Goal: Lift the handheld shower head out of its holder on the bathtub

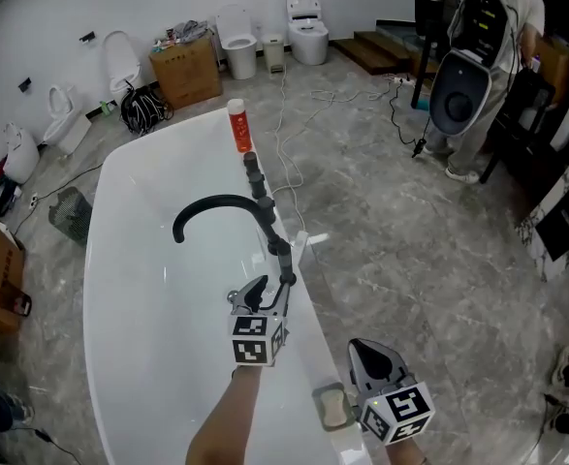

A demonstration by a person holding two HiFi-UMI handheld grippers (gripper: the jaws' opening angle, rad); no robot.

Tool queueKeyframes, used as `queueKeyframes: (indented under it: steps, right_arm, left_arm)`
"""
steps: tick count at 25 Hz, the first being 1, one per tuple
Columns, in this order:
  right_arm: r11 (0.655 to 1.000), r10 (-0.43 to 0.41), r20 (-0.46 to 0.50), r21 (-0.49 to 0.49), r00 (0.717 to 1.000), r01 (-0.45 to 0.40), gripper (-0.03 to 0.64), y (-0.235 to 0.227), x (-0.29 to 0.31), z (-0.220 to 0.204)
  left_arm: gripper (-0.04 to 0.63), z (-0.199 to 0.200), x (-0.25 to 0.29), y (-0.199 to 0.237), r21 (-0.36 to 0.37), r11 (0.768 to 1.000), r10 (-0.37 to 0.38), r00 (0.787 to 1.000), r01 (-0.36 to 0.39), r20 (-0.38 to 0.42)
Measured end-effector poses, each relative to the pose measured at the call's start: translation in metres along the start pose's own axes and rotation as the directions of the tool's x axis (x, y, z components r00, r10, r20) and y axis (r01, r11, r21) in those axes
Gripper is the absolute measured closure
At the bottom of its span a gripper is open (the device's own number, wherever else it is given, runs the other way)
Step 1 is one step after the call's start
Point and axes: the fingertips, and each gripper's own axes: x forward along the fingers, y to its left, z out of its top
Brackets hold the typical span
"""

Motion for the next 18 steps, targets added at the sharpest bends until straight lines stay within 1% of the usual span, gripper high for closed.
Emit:
queueKeyframes:
  steps: [3,8,13,18]
  right_arm:
    - [1.0,-0.005,-0.012,0.008,1.0,0.005,0.611,-0.006,0.008,-0.012]
    - [0.999,-0.024,-0.017,0.032,1.0,0.024,0.611,-0.014,0.015,-0.031]
    - [0.998,-0.026,-0.021,0.055,0.999,0.027,0.611,-0.022,0.022,-0.046]
    - [0.996,-0.041,-0.033,0.078,0.999,0.044,0.611,-0.032,0.019,-0.05]
  left_arm:
    - [0.403,-0.007,0.021,0.008,-0.012,1.0,0.006,1.0,-0.006,-0.006]
    - [0.37,-0.021,0.046,0.014,-0.019,1.0,-0.007,1.0,0.006,-0.022]
    - [0.371,-0.026,0.07,0.013,0.018,1.0,-0.012,0.999,0.013,-0.036]
    - [0.397,-0.019,0.085,0.012,0.05,0.999,0.007,0.998,-0.004,-0.057]
